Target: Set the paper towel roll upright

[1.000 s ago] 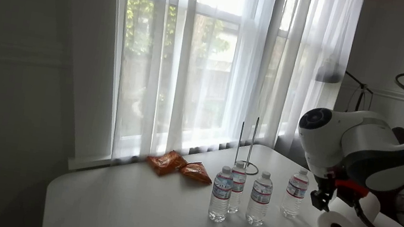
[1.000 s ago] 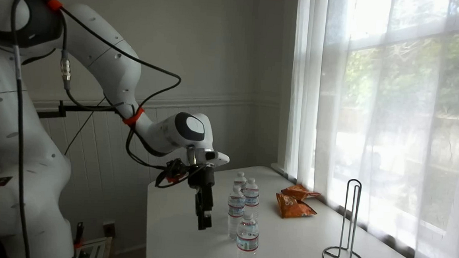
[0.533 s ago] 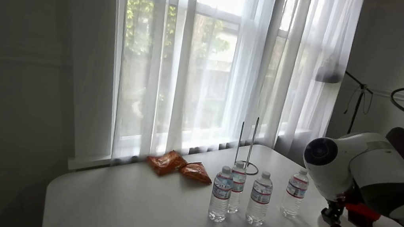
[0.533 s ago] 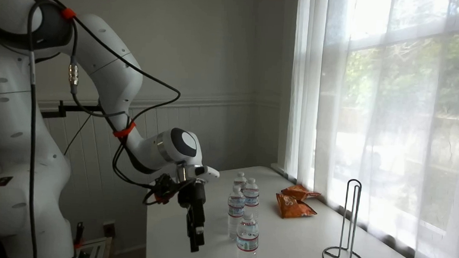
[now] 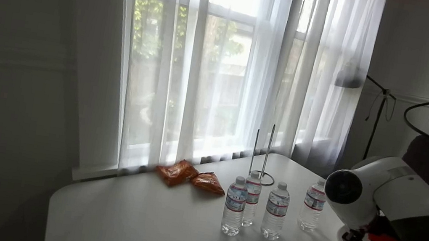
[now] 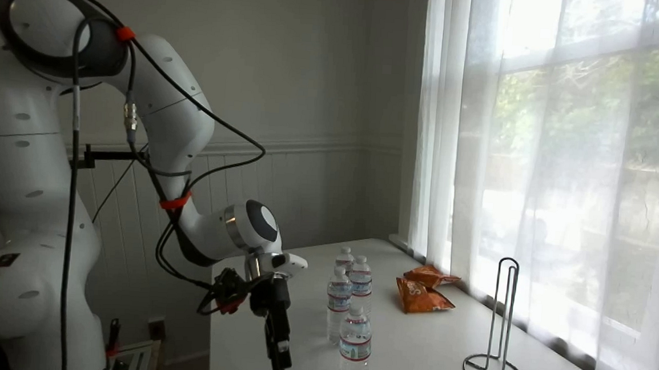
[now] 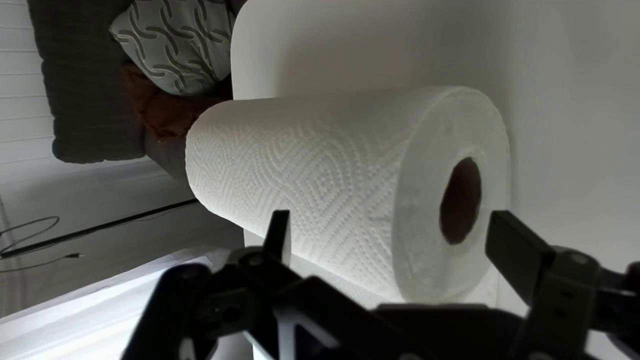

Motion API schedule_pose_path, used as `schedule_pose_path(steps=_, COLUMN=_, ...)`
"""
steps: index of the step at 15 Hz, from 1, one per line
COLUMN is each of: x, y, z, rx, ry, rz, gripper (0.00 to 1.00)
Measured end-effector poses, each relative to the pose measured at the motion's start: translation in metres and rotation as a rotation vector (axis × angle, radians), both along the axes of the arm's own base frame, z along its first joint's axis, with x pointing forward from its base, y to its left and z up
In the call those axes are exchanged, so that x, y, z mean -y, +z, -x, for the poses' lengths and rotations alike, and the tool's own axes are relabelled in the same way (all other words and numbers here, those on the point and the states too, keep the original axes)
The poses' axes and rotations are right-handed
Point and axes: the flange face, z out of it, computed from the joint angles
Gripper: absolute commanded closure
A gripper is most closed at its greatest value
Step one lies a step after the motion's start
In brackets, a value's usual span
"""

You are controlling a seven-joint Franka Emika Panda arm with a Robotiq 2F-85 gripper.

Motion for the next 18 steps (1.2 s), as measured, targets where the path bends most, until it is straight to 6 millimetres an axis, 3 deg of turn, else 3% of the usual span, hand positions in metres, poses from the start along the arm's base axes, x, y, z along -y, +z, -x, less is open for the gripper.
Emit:
schedule_pose_path(steps=7, x=0.001, y=-0.024, z=0.003, rx=0.041, ry=0.026, rz=0.033, gripper=0.0)
schedule_pose_path(steps=18, x=0.024, y=-0.034, z=-0.001, rx=0.038, ry=0.048, rz=0.105, gripper=0.01)
